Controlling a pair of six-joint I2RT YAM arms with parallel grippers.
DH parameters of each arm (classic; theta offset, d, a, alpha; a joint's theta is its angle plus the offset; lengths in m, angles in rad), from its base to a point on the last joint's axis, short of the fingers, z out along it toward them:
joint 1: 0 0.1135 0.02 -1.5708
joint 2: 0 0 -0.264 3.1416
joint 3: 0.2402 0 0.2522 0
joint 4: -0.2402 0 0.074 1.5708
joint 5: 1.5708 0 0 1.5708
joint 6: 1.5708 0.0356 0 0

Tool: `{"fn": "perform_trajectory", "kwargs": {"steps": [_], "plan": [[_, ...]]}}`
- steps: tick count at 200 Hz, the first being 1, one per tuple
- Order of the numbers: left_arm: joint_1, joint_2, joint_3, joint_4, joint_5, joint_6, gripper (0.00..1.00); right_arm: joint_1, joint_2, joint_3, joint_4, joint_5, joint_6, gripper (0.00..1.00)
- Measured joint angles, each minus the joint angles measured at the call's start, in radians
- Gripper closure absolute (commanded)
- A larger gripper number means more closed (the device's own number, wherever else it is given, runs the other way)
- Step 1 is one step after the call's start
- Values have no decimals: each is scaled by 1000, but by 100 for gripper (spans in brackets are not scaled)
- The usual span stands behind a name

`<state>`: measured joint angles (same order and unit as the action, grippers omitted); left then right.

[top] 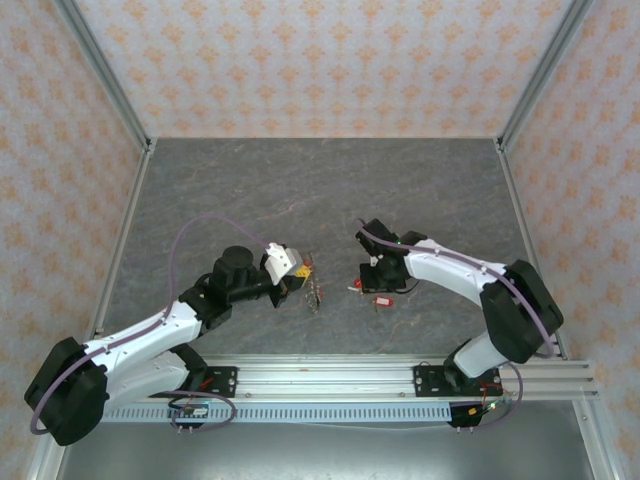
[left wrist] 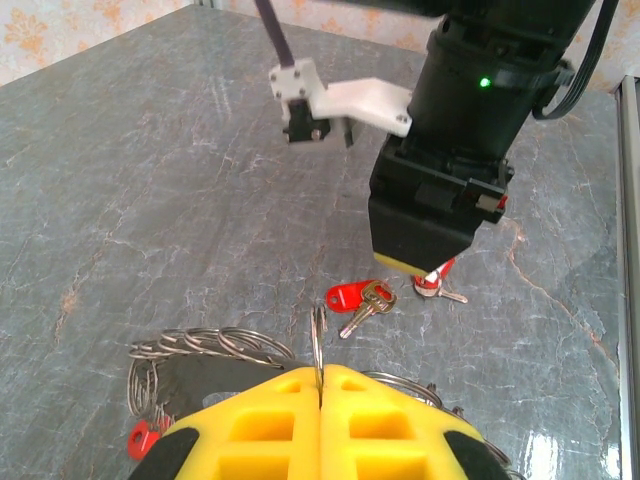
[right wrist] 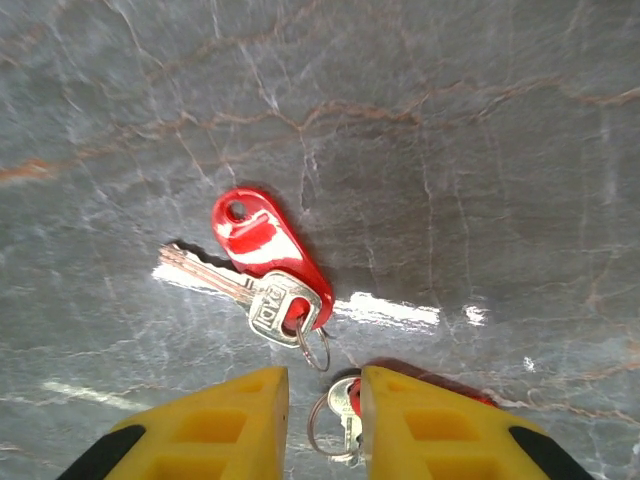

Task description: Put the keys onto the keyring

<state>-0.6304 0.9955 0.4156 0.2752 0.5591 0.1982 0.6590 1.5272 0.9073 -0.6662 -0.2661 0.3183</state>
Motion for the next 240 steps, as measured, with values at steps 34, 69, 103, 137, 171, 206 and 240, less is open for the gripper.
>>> {"fn": "perform_trajectory", "kwargs": {"steps": [34,69,103,137,171,206,240], "plan": [[0,4,0,1,0,-1,100,2,45,13,1,0,-29,75],[0,4,0,1,0,-12,100,2,47,13,2,4,-54,77],[0,4,0,1,0,-15,100,2,58,13,19,3,-63,79],[0,4,0,1,0,-18,100,2,73,13,32,3,-69,83],[0,4,0,1,0,-18,100,2,76,15,32,3,-70,84],[0,4,0,1,0,-18,100,2,76,15,31,3,-77,83],[0,4,0,1,0,-18,100,2,76,15,31,3,-85,83]]}}
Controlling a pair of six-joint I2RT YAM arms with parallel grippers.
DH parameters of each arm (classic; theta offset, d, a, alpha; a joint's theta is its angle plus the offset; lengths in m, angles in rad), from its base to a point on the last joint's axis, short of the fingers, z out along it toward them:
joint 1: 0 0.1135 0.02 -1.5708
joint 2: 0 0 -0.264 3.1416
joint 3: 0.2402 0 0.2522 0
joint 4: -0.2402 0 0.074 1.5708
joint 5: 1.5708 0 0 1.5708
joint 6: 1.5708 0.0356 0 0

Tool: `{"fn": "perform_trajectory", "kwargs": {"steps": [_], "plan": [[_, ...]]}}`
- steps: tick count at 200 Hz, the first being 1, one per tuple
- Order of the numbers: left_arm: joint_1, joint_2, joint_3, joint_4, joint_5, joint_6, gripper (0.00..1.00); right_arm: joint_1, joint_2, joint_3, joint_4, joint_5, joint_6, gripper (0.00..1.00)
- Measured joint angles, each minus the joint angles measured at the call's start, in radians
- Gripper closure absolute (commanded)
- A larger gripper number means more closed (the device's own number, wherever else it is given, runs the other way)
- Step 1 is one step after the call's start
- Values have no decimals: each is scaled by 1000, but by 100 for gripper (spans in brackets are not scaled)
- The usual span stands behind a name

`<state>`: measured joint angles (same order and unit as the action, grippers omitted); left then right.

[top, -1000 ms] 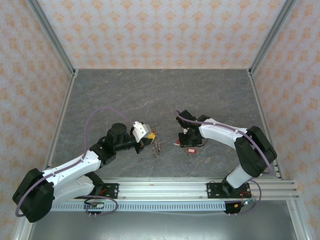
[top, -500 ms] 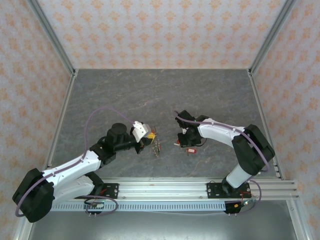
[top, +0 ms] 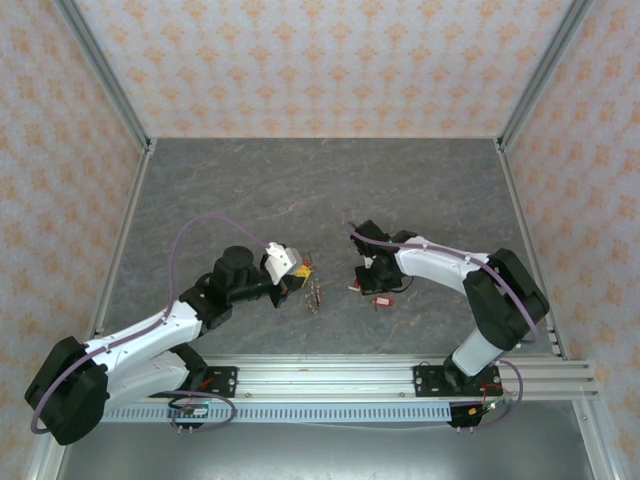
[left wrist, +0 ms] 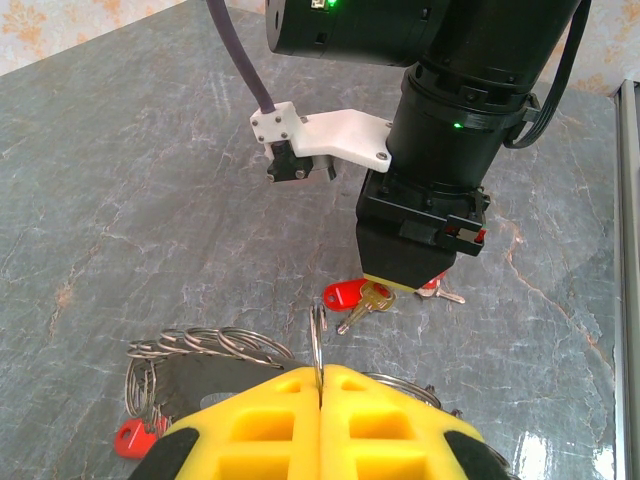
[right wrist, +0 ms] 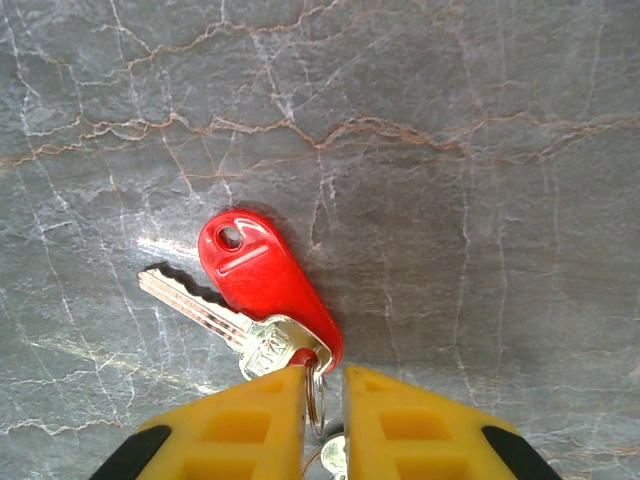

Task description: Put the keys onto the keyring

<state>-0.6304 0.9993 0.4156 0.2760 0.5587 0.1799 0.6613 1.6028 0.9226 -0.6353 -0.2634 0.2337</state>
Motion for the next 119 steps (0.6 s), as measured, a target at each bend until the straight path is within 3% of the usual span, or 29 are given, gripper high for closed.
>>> {"fn": "perform_trajectory", "kwargs": {"steps": [119], "plan": [[0,0,0,0,-3,0,100,0,2,0,-1,-3,-3,84]]}}
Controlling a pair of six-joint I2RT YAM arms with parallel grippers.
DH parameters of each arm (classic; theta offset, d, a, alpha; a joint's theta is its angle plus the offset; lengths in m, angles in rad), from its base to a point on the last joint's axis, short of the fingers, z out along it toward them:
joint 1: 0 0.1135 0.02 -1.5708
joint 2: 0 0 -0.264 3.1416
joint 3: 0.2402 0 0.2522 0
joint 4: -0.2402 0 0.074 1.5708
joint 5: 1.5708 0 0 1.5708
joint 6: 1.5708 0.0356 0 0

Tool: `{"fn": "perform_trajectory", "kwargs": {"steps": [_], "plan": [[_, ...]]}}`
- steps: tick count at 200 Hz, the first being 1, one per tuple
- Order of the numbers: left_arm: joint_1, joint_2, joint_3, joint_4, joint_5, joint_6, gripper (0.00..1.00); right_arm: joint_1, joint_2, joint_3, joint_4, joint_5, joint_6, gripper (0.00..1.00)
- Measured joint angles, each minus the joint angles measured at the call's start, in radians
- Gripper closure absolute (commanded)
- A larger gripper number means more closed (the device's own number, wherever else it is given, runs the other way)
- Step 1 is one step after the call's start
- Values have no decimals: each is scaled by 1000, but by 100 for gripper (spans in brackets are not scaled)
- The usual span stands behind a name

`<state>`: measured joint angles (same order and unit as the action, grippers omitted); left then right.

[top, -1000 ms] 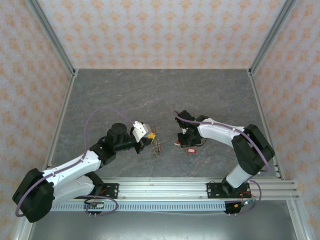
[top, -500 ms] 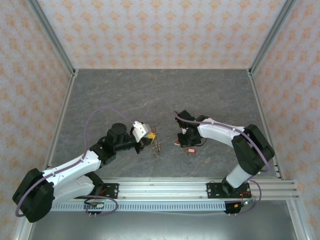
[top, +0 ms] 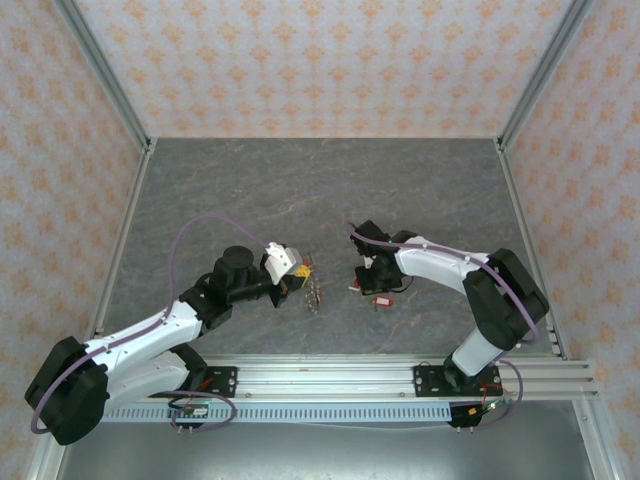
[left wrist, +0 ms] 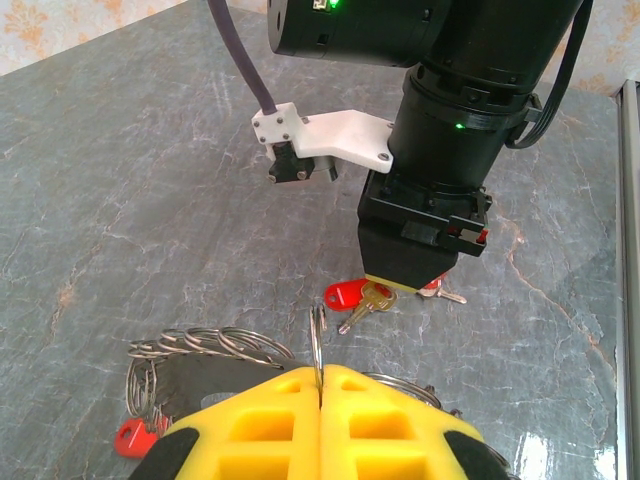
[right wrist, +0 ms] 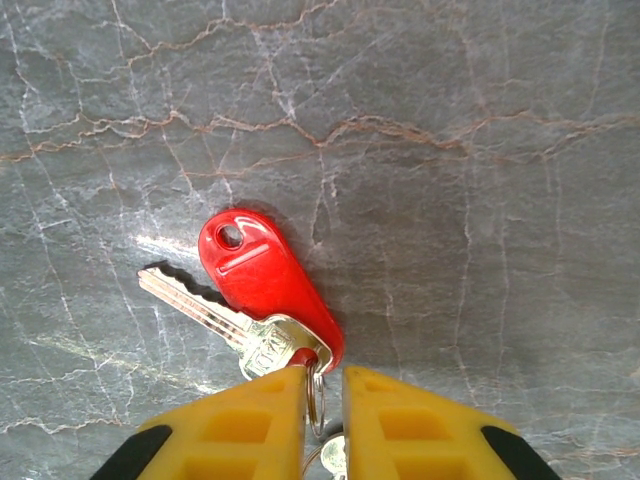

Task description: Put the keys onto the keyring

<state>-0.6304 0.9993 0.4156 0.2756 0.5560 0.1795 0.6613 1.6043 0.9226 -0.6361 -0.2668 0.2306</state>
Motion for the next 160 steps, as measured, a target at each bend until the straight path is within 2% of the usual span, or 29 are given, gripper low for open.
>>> {"fn": "perform_trajectory", "kwargs": {"steps": [37,55,160], "plan": [[0,0,0,0,-2,0,100,0,2,0,0,-3,0,84],[0,0,0,0,-8,0,100,0,7,0,0,-3,-1,87],[0,0,0,-1,-14,0,100,0,-42,0,-4,0,-1,93]]}}
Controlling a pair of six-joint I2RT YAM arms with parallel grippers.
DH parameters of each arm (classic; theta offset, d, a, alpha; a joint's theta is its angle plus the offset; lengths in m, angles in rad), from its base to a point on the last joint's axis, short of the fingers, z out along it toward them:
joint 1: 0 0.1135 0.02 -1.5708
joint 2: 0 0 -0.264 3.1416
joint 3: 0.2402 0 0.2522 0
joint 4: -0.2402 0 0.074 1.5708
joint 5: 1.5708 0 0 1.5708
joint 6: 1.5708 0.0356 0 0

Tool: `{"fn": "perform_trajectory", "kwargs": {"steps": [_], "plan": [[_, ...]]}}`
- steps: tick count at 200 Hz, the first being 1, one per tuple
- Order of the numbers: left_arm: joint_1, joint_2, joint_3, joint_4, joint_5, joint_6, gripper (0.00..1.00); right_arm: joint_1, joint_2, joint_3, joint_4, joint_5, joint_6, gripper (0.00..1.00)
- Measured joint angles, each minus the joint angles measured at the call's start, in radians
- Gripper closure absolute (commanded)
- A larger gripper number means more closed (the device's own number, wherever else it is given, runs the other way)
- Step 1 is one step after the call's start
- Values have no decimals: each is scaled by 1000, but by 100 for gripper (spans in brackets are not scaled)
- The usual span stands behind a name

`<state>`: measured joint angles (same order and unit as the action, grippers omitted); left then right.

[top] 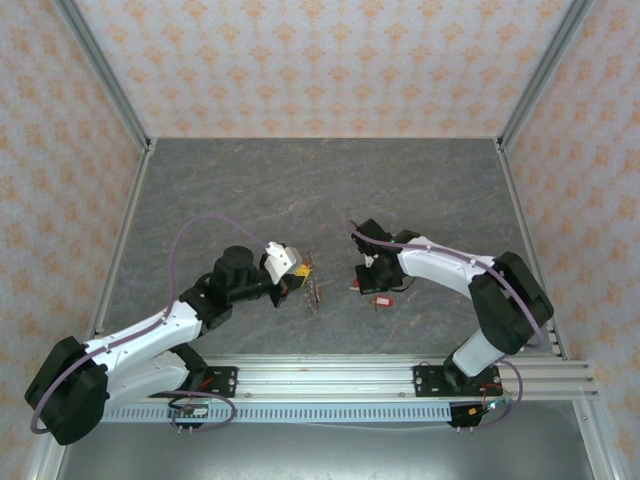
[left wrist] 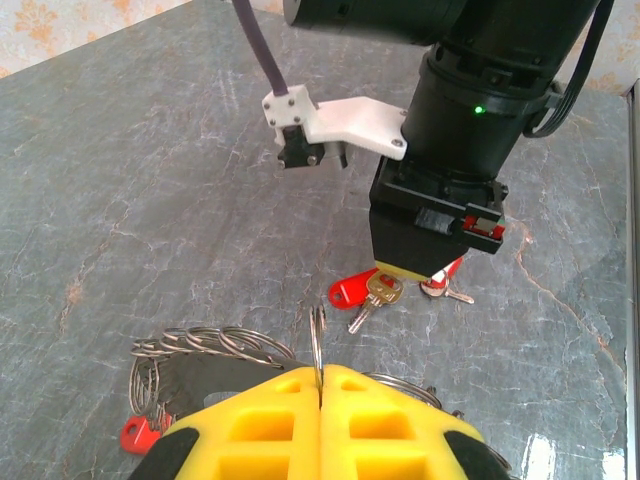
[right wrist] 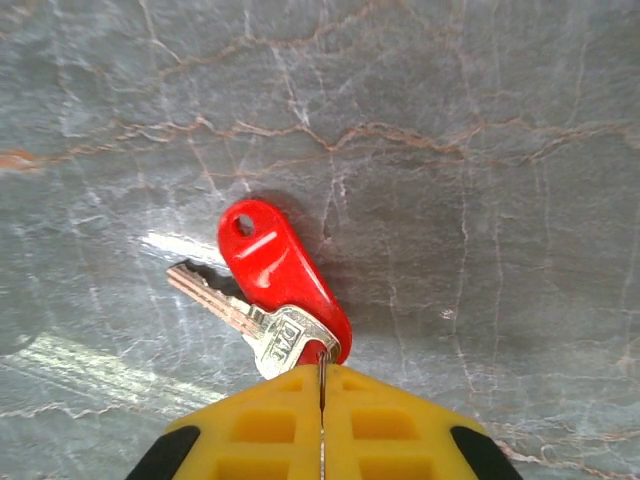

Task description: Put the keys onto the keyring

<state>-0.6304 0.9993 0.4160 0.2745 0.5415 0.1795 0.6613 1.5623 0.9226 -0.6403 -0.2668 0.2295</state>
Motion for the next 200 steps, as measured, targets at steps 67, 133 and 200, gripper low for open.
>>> {"fn": "perform_trajectory", "kwargs": {"steps": [67,133,200], "plan": [[0,0,2,-1,0,0,100,-1,-189,-11,83,-101,-32,94],[0,0,17,-19,1,1,100,-8,-294,-84,249,-224,-51,100],[0,32,32,-34,37,13,100,-6,-579,-288,547,-259,-143,100]]}}
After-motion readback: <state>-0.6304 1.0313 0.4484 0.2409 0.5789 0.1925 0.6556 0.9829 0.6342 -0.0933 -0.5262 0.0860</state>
